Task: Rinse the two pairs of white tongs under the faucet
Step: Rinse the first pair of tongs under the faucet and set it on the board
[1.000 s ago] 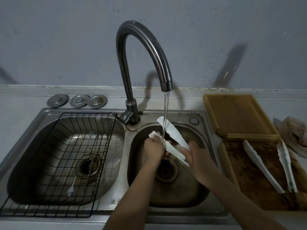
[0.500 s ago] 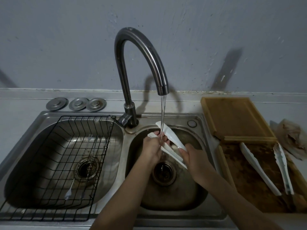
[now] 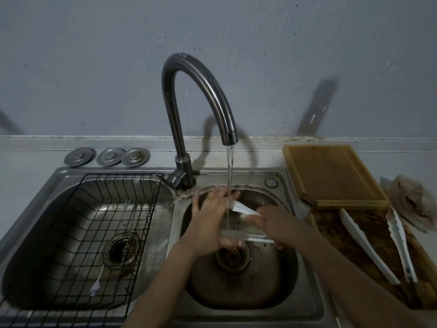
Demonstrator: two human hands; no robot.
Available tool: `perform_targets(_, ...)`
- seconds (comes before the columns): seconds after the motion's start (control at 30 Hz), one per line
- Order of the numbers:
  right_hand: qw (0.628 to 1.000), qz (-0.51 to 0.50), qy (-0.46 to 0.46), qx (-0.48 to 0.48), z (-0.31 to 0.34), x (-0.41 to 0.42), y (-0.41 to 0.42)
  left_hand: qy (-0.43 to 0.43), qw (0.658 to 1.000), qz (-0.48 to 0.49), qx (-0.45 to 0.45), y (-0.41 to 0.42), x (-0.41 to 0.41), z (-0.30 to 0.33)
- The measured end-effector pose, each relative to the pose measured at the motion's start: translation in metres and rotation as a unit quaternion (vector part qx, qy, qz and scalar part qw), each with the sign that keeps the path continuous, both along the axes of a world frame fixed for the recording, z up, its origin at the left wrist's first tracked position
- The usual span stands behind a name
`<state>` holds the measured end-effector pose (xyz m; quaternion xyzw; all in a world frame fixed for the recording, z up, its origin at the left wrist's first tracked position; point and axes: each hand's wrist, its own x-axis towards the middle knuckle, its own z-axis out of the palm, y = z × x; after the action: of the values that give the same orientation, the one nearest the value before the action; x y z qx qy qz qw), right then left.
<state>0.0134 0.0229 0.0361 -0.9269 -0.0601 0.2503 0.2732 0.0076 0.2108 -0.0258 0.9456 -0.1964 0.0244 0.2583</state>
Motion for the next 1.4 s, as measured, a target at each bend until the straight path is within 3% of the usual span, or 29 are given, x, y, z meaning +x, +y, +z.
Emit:
perform_targets(0.07, 0.998, 0.043, 0.014, -0.032, 0.011, 0.011, 0.013, 0.002, 0.998, -0.031, 0.053, -0.008, -0.004, -0.012)
perform_targets(0.13, 0.996, 0.079, 0.016, -0.039, 0.028, 0.018, 0.027, -0.007, 0.998, 0.026, -0.058, -0.009, 0.0, -0.025)
perform_targets(0.23, 0.996, 0.016, -0.024, 0.081, 0.046, 0.023, 0.038, 0.067, 0.963, 0.087, -0.244, -0.009, -0.001, -0.023)
perform_targets(0.37, 0.945, -0.006, -0.304, 0.118, 0.036, 0.018, 0.045, 0.123, 0.942, 0.06, -0.307, -0.01, -0.005, -0.009)
perform_targets(0.43, 0.918, -0.034, -0.362, 0.161, 0.023, 0.017, 0.049, 0.143, 0.938, 0.036, -0.313, -0.01, -0.004, -0.006)
perform_targets(0.57, 0.895, -0.038, -0.259, 0.362, 0.009, 0.015, 0.062, 0.244, 0.911, -0.001, -0.332, -0.016, -0.011, -0.005)
perform_targets(0.67, 0.889, -0.07, -0.25, 0.378, 0.004, 0.017, 0.073, 0.264, 0.89, 0.002, -0.373, -0.024, -0.022, -0.009)
perform_targets(0.77, 0.889, -0.151, -0.17, 0.398, 0.008, 0.024, 0.083, 0.256, 0.864, 0.038, -0.431, -0.033, -0.033, -0.015)
perform_targets(0.93, 0.891, -0.155, -0.143, 0.401, 0.02, 0.034, 0.076, 0.179, 0.846, 0.131, -0.485, -0.033, -0.034, -0.015)
perform_targets(1.03, 0.907, -0.14, -0.208, 0.339, 0.014, 0.039, 0.063, 0.227, 0.82, 0.164, -0.498, -0.025, -0.028, -0.008)
perform_targets(1.1, 0.913, -0.112, -0.231, 0.318, 0.012, 0.039, 0.056, 0.248, 0.823, 0.166, -0.484, -0.022, -0.025, -0.005)
perform_targets(1.27, 0.943, -0.038, -0.181, 0.278, 0.008, 0.028, 0.044, 0.275, 0.838, 0.132, -0.452, -0.016, -0.02, -0.004)
perform_targets(1.4, 0.935, -0.082, -0.25, 0.24, 0.013, 0.028, 0.035, 0.32, 0.849, 0.08, -0.413, -0.002, -0.017, 0.004)
